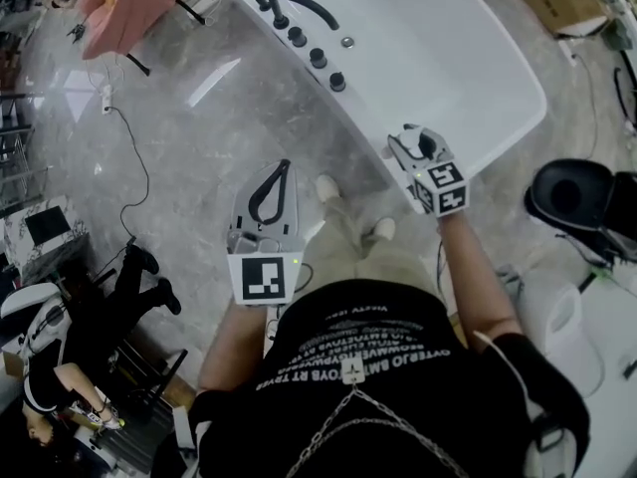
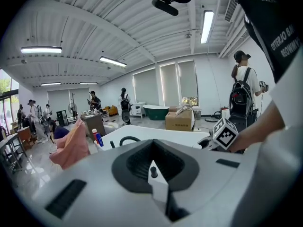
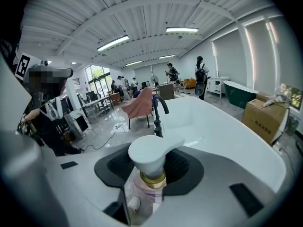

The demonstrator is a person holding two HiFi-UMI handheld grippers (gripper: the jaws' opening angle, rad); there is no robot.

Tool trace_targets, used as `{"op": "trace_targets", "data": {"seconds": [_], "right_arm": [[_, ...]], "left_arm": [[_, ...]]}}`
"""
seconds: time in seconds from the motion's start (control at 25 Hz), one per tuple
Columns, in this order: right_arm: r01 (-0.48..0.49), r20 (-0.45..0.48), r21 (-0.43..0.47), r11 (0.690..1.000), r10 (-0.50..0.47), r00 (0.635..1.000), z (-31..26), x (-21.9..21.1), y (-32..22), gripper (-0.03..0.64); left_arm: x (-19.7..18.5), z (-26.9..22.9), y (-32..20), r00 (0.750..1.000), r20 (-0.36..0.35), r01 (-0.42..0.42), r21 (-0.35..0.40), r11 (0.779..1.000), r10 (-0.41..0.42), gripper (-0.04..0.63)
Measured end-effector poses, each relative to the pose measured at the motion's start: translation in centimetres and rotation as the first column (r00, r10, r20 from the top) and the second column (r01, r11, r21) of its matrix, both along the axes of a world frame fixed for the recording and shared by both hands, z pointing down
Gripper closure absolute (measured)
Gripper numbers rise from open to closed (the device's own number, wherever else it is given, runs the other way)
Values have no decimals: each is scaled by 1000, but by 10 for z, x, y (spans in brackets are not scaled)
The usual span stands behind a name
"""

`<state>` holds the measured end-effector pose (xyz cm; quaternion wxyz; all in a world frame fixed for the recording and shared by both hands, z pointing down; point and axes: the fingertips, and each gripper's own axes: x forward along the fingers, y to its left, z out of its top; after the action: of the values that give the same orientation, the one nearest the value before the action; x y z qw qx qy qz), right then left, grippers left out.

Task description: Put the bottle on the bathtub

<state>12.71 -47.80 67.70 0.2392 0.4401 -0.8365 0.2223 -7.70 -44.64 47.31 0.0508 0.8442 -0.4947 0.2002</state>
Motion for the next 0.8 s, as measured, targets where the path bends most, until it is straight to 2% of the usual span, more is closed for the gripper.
{"op": "trace_targets", "data": {"seconds": [0.28,0.68,0.8], "right_arm": [[35,-13,-28,999,-35,999,26,-16,-10,462],[27,-29,-22,999,-27,999,58,-25,-27,460],[61,-31,-2,998,-61,998,58,-31,-27,460]], "left_arm": [[-8,11,3,999,-33,20,-53,998,-22,594],[-19,32,6,999,-15,27,-105,994,-29,594],[-16,37,10,999,-22,20,-114,993,-23,594]]}}
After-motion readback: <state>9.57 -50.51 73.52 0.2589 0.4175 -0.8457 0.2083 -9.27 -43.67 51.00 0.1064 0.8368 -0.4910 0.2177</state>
